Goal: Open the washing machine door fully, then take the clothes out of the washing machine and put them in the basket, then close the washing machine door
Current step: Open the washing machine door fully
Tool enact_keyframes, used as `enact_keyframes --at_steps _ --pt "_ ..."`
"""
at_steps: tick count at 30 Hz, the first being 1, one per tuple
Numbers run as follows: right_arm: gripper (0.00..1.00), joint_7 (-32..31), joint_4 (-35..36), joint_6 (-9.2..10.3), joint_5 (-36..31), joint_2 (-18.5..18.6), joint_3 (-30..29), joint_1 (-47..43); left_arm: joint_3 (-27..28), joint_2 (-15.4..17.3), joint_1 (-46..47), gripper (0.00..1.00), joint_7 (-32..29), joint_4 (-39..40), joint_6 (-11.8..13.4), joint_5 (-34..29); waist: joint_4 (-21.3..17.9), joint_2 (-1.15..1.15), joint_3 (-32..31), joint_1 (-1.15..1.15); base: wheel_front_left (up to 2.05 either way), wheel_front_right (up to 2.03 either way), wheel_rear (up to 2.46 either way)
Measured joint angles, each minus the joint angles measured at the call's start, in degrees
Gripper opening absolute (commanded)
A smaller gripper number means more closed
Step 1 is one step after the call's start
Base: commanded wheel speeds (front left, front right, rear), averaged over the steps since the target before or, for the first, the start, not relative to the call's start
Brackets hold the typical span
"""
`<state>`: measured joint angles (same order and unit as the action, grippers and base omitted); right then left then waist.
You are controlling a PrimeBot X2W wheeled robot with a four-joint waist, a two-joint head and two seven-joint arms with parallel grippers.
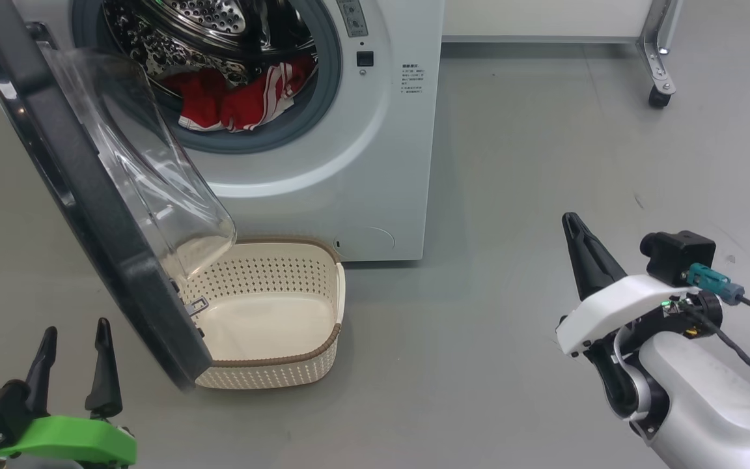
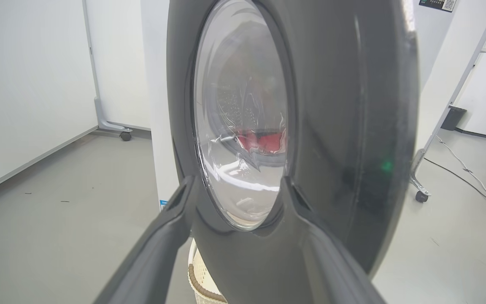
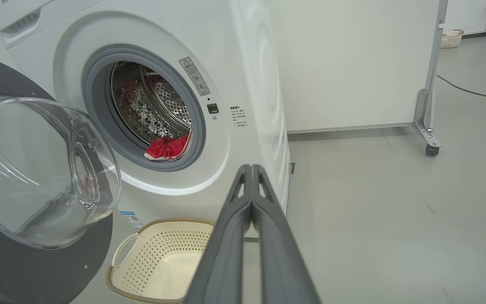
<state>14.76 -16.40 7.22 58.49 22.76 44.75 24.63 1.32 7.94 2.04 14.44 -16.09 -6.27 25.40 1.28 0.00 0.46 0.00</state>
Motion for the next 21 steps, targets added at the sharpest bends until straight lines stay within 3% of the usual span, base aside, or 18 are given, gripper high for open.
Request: enact_keyframes --at_steps 8,9,10,11,12,21 --pt "0.00 0.00 3.79 0.00 -7.19 -1.97 -6.15 -8.52 0.99 -0.14 -0.02 1.00 0.00 0.08 0.00 -0.29 -0.19 0.00 0.41 0.00 0.00 0.00 0.00" --pt "0.13 0.00 3.83 0.00 -8.38 -2.22 -6.60 -9.49 1.09 -0.23 -0.03 1.00 0.00 0.09 0.00 -0.29 -0.19 0.00 0.43 0.00 0.00 0.00 0.00" --pt "0.38 0.00 3.79 0.00 -9.98 -2.26 -6.76 -10.36 1.19 -0.30 -0.03 1.00 0.00 0.08 0.00 -0.29 -0.19 0.00 0.46 0.00 0.00 0.00 0.00" --pt "0.81 0.00 3.79 0.00 -11.79 -2.24 -6.95 -11.19 1.33 -0.37 -0.04 1.00 0.00 0.08 0.00 -0.30 -0.19 0.00 0.47 0.00 0.00 0.00 0.00" --pt "1.00 0.00 3.83 0.00 -13.39 -2.32 -7.39 -11.94 1.47 -0.45 -0.05 1.00 0.00 0.08 0.00 -0.30 -0.19 0.00 0.48 0.00 0.00 0.00 0.00" --pt "1.00 0.00 4.47 0.00 -21.04 -4.75 -11.57 -18.19 2.13 -1.10 -0.74 1.00 0.00 -0.03 -0.02 -0.90 -0.08 0.00 0.53 0.00 0.00 0.00 0.00"
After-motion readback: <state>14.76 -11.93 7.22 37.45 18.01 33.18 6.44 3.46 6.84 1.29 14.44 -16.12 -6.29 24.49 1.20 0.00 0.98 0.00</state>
